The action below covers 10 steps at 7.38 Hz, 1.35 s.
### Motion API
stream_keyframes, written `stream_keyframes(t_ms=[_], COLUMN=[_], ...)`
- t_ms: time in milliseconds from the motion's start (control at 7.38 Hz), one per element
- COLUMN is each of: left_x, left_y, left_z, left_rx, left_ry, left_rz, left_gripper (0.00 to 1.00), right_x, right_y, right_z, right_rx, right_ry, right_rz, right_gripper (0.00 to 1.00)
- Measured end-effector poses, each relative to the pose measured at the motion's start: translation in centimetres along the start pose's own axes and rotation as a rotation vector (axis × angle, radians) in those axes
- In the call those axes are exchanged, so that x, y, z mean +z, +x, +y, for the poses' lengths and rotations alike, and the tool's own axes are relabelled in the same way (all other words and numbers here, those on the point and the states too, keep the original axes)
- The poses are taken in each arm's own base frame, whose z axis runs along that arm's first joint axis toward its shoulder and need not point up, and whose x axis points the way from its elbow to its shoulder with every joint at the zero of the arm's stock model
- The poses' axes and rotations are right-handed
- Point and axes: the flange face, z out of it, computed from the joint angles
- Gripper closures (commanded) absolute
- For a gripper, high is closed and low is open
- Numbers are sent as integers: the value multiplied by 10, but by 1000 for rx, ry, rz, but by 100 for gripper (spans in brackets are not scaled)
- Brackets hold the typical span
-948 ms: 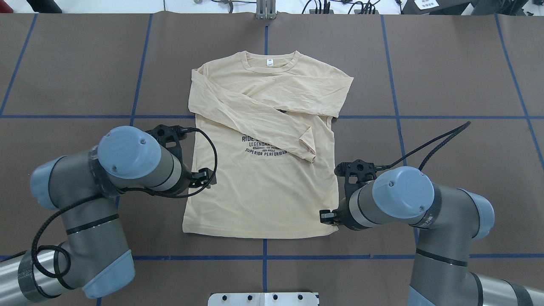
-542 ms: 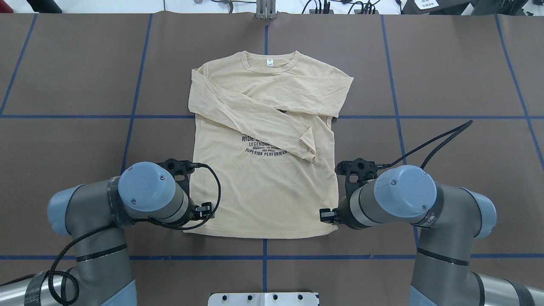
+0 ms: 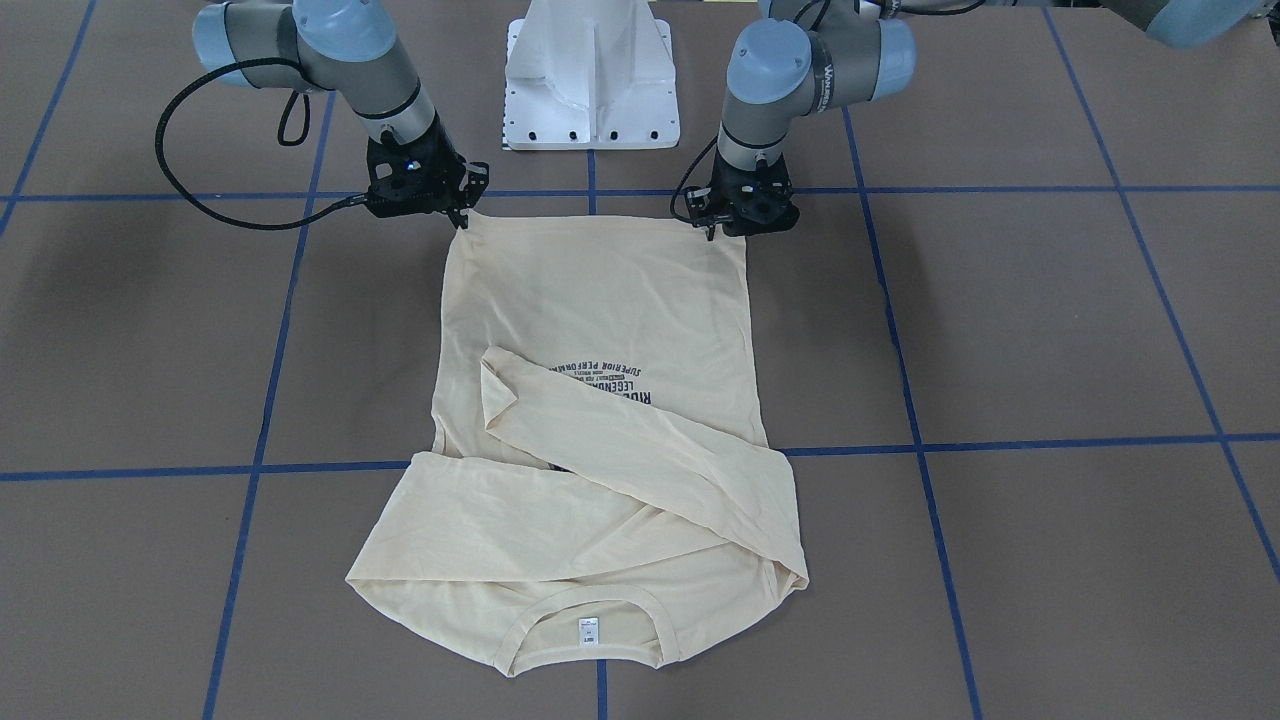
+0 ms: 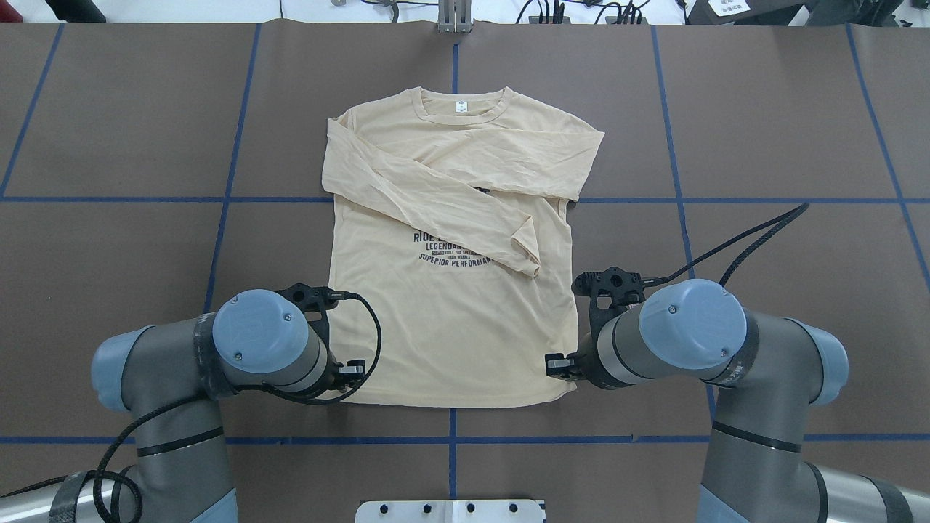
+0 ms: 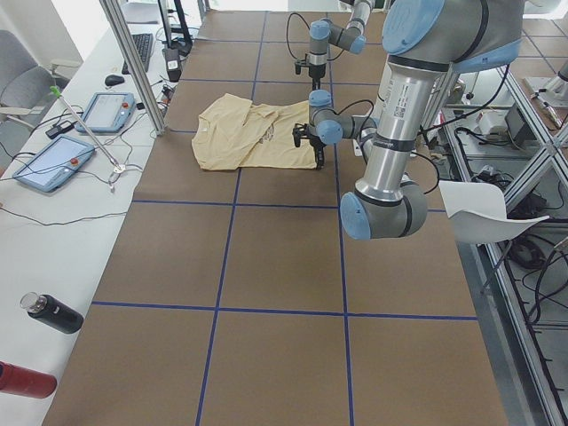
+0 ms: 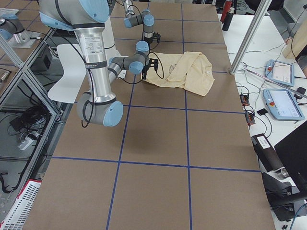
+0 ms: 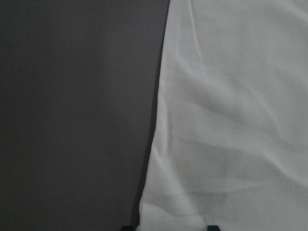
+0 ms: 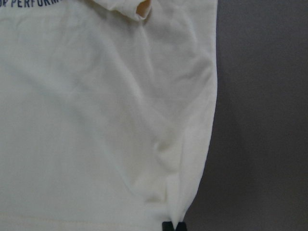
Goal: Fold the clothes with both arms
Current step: 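Lift the hem with both grippers and fold it toward the collar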
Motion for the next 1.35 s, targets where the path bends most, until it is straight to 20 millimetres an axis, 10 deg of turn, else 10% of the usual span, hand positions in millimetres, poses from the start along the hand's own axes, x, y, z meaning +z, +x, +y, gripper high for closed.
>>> stream_keyframes(t_ms=[135,1355], left_x=[-2,-44], left_y=[1,10], left_z=[1,19], left_rx=[5,17], left_ry=[0,-18], left_rz=[4,-24], left_gripper=[100,100], right_x=[0,-34], right_y=[0,27], right_z=[-1,-5], right_rx=[1,32], right_ry=[1,-64], right_rz=[0,-35], right_gripper=[100,100])
